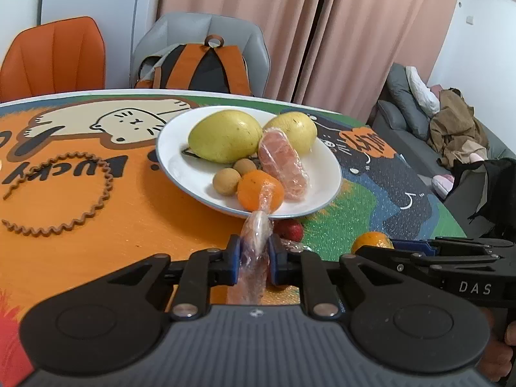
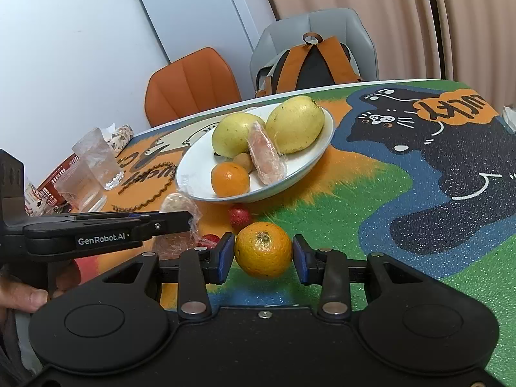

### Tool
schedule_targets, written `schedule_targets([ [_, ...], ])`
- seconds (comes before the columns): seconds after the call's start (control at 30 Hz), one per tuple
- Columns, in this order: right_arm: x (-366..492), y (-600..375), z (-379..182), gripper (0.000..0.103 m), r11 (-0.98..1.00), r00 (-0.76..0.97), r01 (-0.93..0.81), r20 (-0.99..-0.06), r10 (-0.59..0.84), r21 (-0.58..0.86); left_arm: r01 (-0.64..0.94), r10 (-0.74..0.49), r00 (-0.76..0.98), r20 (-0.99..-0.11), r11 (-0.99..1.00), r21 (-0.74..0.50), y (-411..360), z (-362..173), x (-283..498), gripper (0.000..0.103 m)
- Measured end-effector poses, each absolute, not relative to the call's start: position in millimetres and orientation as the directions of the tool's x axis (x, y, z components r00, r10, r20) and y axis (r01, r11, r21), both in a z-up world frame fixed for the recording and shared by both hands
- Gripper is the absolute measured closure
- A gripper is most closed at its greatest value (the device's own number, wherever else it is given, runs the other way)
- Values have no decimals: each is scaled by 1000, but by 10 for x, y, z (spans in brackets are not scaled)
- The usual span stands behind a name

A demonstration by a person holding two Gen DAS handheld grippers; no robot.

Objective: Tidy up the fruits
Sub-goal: 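Lift long wrapped item toward plate with left tool while right holds mandarin, then lower wrapped item onto plate and open left tool while right carries mandarin toward plate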

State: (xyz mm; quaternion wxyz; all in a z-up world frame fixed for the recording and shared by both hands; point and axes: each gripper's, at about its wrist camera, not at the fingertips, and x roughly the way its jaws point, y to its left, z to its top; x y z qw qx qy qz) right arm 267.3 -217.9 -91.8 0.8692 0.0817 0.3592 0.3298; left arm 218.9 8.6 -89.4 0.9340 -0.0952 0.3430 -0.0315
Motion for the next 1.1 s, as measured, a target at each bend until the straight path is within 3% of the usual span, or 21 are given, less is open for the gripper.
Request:
schedule_targets([
  [1.1, 2695, -2153, -509, 66, 764, 580, -557, -507, 638, 325, -23, -81, 889, -451, 975, -222, 325, -166, 2105, 89],
])
